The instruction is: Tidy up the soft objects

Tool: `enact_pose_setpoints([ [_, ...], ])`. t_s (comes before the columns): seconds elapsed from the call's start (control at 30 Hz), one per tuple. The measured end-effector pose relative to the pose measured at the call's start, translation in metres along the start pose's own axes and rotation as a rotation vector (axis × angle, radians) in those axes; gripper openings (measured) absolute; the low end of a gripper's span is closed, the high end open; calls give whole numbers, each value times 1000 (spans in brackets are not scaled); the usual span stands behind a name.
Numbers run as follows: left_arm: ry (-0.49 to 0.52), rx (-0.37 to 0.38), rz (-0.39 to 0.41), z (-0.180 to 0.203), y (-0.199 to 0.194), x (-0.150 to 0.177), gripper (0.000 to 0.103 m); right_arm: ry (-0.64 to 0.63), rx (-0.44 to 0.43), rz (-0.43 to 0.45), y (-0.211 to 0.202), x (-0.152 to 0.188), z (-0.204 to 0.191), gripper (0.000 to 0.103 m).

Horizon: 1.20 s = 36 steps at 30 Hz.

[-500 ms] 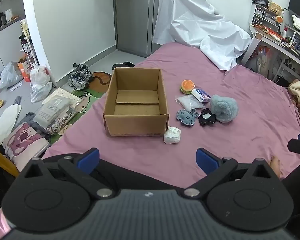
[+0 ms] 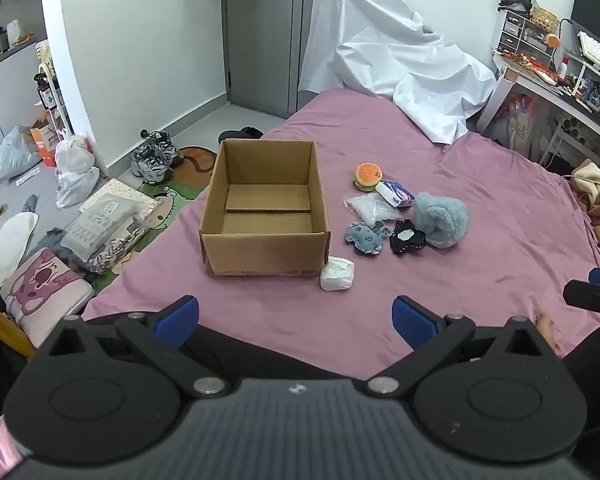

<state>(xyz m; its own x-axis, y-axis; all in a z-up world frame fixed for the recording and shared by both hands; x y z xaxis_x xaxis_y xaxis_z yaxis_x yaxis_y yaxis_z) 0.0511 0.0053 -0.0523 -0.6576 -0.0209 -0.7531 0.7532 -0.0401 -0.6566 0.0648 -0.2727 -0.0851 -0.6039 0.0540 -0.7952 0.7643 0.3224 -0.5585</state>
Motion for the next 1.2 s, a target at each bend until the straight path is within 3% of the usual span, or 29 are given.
enact_pose_setpoints([
  [1.2,13,-12,19,10,-6,-1,102,11,3,8,-1,-3,2,103],
])
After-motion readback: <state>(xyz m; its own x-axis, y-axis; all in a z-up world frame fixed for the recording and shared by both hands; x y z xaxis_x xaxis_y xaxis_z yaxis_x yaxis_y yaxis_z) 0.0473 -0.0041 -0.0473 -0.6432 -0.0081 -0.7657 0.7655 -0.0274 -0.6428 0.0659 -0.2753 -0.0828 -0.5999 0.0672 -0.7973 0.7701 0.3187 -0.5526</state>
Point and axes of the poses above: each gripper's, at about its wrist camera, not at the fingertips, and y roughly the way its jaws point, z to its right, x to its underside, the point moved 8 cm from there along y, roughly the way its jaws point, and after that the axes turned 8 degrees about z, right-handed, at the moved point
